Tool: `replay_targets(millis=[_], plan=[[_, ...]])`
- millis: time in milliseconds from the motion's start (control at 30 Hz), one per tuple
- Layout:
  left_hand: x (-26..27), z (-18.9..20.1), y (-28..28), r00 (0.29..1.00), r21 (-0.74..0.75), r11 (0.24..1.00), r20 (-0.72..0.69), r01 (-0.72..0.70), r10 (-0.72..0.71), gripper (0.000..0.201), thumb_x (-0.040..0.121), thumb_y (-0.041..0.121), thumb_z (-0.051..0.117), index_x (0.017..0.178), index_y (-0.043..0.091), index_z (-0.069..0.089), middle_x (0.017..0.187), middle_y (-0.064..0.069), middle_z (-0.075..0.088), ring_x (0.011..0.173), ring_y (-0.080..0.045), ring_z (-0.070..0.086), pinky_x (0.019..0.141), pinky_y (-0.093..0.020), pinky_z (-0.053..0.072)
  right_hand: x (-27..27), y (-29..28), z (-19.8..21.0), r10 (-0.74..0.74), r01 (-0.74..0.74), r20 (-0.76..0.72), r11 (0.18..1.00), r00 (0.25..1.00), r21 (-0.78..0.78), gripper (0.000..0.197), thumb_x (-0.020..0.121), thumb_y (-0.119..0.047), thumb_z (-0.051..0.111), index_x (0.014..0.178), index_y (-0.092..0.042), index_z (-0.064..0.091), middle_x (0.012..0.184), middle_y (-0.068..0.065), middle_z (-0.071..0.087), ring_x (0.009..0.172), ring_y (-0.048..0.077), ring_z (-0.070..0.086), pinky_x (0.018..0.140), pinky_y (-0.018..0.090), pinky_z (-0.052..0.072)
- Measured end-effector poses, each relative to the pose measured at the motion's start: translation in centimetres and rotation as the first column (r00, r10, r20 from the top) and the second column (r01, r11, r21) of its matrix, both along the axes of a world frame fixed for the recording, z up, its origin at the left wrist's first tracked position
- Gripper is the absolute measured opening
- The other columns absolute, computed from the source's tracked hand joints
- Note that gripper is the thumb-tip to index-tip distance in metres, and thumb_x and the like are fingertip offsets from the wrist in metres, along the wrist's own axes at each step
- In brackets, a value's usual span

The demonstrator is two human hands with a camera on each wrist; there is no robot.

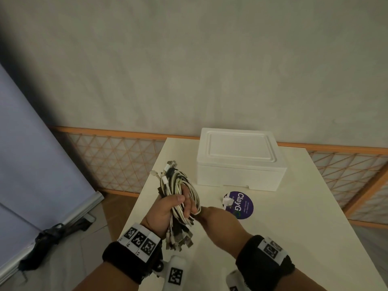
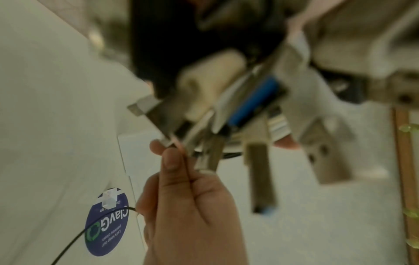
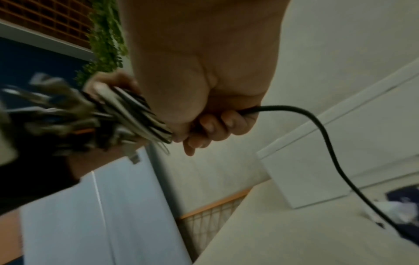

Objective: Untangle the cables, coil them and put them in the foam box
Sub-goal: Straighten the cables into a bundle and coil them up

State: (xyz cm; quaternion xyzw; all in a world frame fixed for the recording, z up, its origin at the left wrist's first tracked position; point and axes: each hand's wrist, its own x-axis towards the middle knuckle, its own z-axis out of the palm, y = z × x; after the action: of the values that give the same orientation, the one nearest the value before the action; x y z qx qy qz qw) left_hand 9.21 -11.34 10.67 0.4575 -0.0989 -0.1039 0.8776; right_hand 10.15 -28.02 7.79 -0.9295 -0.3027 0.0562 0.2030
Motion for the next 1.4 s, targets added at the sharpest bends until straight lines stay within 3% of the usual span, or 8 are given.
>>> replay_targets(millis=[133,300,467,633,900,1033,1233,1400], plan=[[0.2,-0.5,-0.1,0.958,0.135,0.961,-0.121,-0.242,0.259,0.024,0.064,0.013,0.073,0.077,0.001,0.056,0.057,-0.017,0.064,0.078,-0.03,0.071,0.075,-0.038,0.052,-1.5,0.6,0.8,0.045,-0.039,0.055,0.993,0.997,-0.109,0.03,0.1,-0.033,0.035,0.104,-0.011,0.056,0.096,0.011,0.063,0.086,0.032,0.06,0.07,0.039,0.046],[0.0,-1.3,1.0,0.905,0.512,0.773,0.021,-0.375,0.425,0.006,0.085,0.001,0.062,0.08,0.003,0.059,0.071,-0.013,0.071,0.084,-0.03,0.072,0.084,-0.043,0.052,-2.2,-0.2,3.2,0.136,-0.099,0.17,0.973,0.976,-0.21,0.03,0.1,-0.033,0.036,0.103,-0.011,0.056,0.094,0.008,0.062,0.082,0.029,0.061,0.067,0.036,0.046],[-0.3,-2.6,1.4,0.93,0.76,0.578,0.092,-0.297,0.357,0.012,0.085,0.01,0.065,0.074,0.006,0.064,0.063,-0.006,0.07,0.065,-0.015,0.068,0.079,-0.042,0.053,-2.4,0.3,4.8,0.262,-0.139,0.375,0.936,0.889,-0.324,0.025,0.062,-0.035,0.083,0.058,-0.027,0.06,0.049,-0.009,0.049,0.041,0.011,0.049,0.039,0.023,0.039],[-1.9,-1.6,-0.2,0.981,0.729,0.68,-0.074,-0.071,0.182,0.027,0.073,0.035,0.062,0.057,0.014,0.064,0.061,-0.014,0.065,0.054,-0.02,0.061,0.061,-0.033,0.047,-1.3,0.2,6.6,0.122,-0.103,0.592,0.993,0.796,-0.065,0.014,0.062,-0.038,0.078,0.067,-0.037,0.065,0.063,-0.015,0.051,0.064,0.009,0.047,0.071,0.03,0.031],[-2.5,-2.6,-0.8,0.966,0.309,0.947,-0.257,0.088,-0.006,0.056,0.072,0.058,0.064,0.086,0.004,0.067,0.057,-0.018,0.056,0.048,-0.026,0.053,0.058,-0.031,0.045,1.7,-0.2,7.6,0.096,-0.247,0.608,0.954,0.788,0.171,0.015,0.076,-0.037,0.062,0.085,-0.046,0.071,0.08,-0.02,0.065,0.073,0.009,0.054,0.073,0.034,0.036],[-2.3,-3.0,-0.6,0.962,0.083,0.981,-0.225,0.175,-0.153,0.069,0.068,0.062,0.07,0.093,-0.002,0.067,0.082,-0.017,0.057,0.045,-0.026,0.056,0.056,-0.033,0.045,3.0,-0.8,7.4,0.044,-0.221,0.563,0.943,0.825,0.25,0.023,0.082,-0.037,0.05,0.088,-0.042,0.072,0.079,-0.019,0.066,0.07,0.013,0.056,0.07,0.034,0.038],[-2.8,-1.7,-0.3,0.969,0.404,0.882,-0.052,0.242,-0.242,0.028,0.072,0.021,0.067,0.089,0.002,0.059,0.055,-0.008,0.059,0.051,-0.021,0.057,0.062,-0.03,0.047,4.7,-1.0,5.3,0.008,-0.194,0.404,0.886,0.915,0.42,0.025,0.089,-0.04,0.051,0.091,-0.032,0.075,0.082,-0.015,0.071,0.076,0.007,0.061,0.074,0.03,0.047],[-3.1,-1.4,-0.9,0.94,0.243,0.913,0.014,0.327,-0.341,0.011,0.078,0.01,0.059,0.084,0.004,0.053,0.054,-0.004,0.059,0.048,-0.017,0.056,0.06,-0.028,0.047,4.0,-0.4,3.3,0.017,-0.116,0.169,0.793,0.985,0.597,0.022,0.088,-0.016,0.056,0.098,-0.013,0.075,0.085,-0.007,0.072,0.085,-0.021,0.053,0.081,0.001,0.038]])
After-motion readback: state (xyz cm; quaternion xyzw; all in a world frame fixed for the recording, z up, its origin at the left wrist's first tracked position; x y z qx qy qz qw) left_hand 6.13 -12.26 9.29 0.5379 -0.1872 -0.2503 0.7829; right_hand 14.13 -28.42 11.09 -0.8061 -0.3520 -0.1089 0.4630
